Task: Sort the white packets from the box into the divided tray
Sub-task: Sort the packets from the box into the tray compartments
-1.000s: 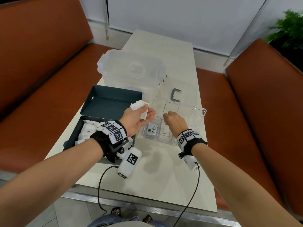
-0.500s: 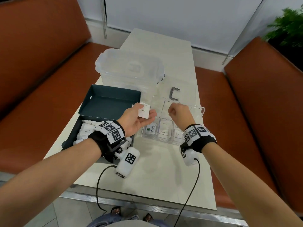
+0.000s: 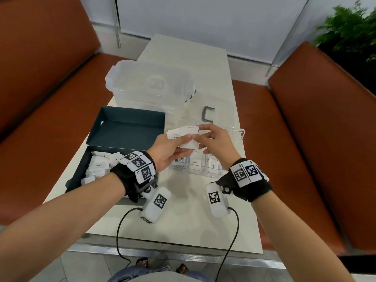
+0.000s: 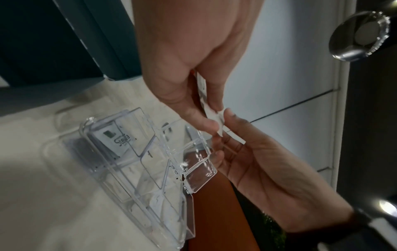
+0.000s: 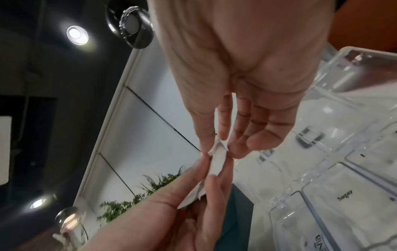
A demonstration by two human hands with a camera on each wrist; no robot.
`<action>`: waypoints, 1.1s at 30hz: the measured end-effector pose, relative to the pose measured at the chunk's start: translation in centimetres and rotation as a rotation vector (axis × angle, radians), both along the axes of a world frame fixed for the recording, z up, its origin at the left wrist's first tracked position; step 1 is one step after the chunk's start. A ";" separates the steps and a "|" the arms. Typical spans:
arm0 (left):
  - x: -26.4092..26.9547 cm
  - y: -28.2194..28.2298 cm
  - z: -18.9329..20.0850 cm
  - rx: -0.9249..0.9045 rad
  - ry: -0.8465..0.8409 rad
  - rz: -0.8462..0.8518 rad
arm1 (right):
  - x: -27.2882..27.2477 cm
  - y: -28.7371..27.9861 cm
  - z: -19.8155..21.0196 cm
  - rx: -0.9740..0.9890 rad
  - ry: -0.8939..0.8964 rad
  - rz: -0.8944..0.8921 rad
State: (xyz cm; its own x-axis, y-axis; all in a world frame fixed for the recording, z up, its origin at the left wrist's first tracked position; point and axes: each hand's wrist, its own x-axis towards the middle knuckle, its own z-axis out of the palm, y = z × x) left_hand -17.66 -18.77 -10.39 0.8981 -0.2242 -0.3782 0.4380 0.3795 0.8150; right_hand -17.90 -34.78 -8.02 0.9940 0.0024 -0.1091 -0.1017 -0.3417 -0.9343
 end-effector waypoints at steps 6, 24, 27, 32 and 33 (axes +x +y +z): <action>-0.4 -0.2 0.1 0.132 -0.081 -0.055 | 0.2 -0.6 0.7 0.173 0.054 -0.091; -0.1 0.5 0.5 0.355 -0.136 -0.118 | 1.5 -2.7 1.0 -0.329 -0.003 0.080; -0.1 1.0 0.4 0.310 -0.088 -0.091 | 1.8 -3.1 0.0 -0.249 0.113 -0.086; -0.2 1.1 0.4 0.316 -0.101 -0.053 | 2.0 -1.7 -2.0 -0.343 0.265 -0.057; -0.3 1.1 0.5 0.313 -0.100 -0.046 | 2.2 -1.2 -2.4 -0.380 0.277 -0.048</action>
